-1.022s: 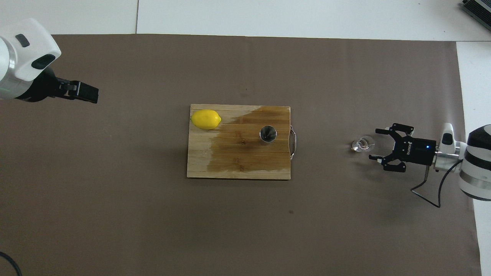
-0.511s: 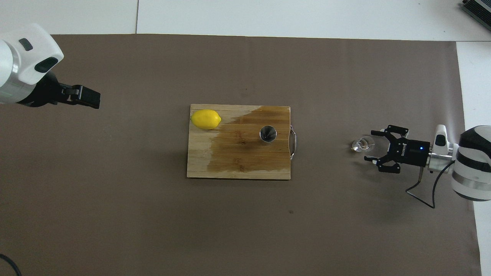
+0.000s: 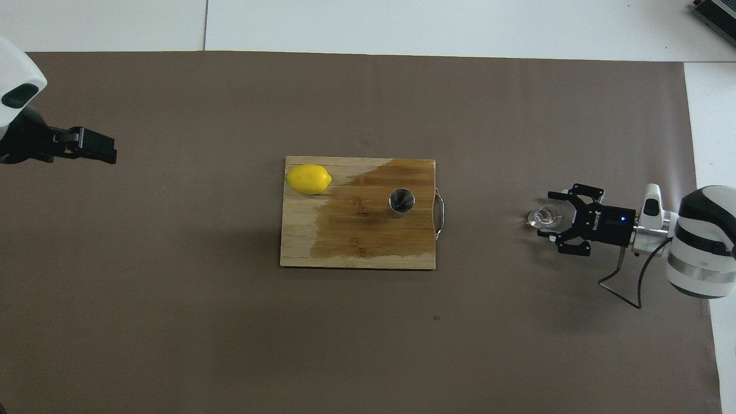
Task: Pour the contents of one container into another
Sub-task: 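Close the right gripper on the glass cup and lift it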
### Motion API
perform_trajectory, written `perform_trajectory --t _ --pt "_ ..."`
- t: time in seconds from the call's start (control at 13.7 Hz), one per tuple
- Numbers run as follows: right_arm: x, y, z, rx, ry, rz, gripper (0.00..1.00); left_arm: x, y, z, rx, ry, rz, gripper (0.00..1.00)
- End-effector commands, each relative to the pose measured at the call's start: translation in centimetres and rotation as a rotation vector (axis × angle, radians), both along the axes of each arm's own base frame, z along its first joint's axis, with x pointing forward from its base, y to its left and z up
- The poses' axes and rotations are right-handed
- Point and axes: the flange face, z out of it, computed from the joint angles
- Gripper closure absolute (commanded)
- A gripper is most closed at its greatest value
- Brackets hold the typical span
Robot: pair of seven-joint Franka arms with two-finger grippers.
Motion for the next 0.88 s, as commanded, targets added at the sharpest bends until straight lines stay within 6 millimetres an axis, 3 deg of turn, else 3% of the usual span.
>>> perform_trajectory --t 0.0,0.22,0.44,0.58,0.8 --pt "-0.1 0.0 -0.2 -0.001 -0.023 -0.024 0.05 -0.9 0.1 0.0 0.000 0.012 -0.005 0.00" --pt "-0.2 0.2 -0.2 0.008 -0.023 -0.017 0.05 -0.9 0.0 -0.2 -0.005 0.020 -0.010 0.00" --pt "-0.2 0.2 -0.1 0.012 -0.025 -0.014 0.13 -1.2 0.5 0.0 -0.012 0.034 -0.007 0.00" --pt "-0.2 0.2 -0.1 0.009 -0.024 -0.016 0.27 -1.2 1.1 0.1 -0.014 0.032 0.002 0.00" --pt "-0.2 0.1 -0.1 0.003 -0.022 -0.021 0.38 -1.6 1.5 0.7 -0.017 0.034 0.007 0.00"
